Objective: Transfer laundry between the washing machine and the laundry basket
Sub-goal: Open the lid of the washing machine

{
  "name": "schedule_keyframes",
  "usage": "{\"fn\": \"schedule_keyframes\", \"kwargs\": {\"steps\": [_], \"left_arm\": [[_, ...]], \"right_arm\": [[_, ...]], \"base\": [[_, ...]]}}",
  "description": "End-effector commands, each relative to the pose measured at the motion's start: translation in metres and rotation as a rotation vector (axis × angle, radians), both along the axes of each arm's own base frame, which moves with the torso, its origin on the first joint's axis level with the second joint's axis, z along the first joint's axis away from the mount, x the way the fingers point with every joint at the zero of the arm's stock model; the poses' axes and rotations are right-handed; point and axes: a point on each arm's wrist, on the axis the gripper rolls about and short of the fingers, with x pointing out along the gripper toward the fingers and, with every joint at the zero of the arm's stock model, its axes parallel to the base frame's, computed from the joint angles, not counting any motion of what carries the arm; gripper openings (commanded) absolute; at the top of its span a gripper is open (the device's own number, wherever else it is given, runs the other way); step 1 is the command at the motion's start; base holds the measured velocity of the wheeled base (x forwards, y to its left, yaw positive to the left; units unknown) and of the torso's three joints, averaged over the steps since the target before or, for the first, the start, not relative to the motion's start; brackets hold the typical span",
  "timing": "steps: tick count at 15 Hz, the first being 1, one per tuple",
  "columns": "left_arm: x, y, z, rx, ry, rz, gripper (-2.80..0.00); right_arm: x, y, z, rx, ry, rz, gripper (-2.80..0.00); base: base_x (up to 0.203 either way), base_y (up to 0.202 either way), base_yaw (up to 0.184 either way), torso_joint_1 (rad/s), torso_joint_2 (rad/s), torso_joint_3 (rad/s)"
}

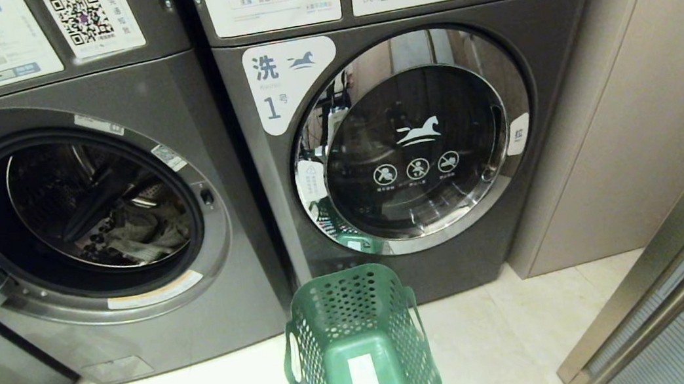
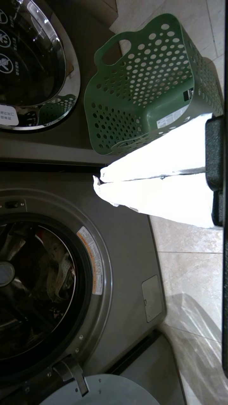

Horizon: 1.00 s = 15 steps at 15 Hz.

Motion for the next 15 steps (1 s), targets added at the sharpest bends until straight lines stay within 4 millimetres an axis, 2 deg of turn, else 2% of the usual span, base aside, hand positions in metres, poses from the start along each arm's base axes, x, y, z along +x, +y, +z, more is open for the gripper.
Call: {"fn": "schedule_keyframes", "kwargs": {"steps": [1,10,15], "left_arm": [[0.0033,0.0001,-0.0111,-0.005,0.041,0.001,-2.80],[0.0033,0.0000,-0.0111,-0.032,0.041,-0.004,-2.80],[0.0034,0.0000,-0.0111,-0.032,0.042,-0.003,-2.80]], "right_arm": [[0.0000,0.0000,0.0000,0.000,0.000,0.001,-2.80],[0.0000,0.0000,0.0000,0.000,0.000,0.001,-2.80],[0.0000,0.0000,0.0000,0.000,0.000,0.001,-2.80]], "base": [[-0.107,0.000,0.002,-0.002,0.00,0.000],[0.000,0.007,-0.001,0.000,0.00,-0.001],[0.001,0.175,-0.004,0.005,0.00,0.004]]}}
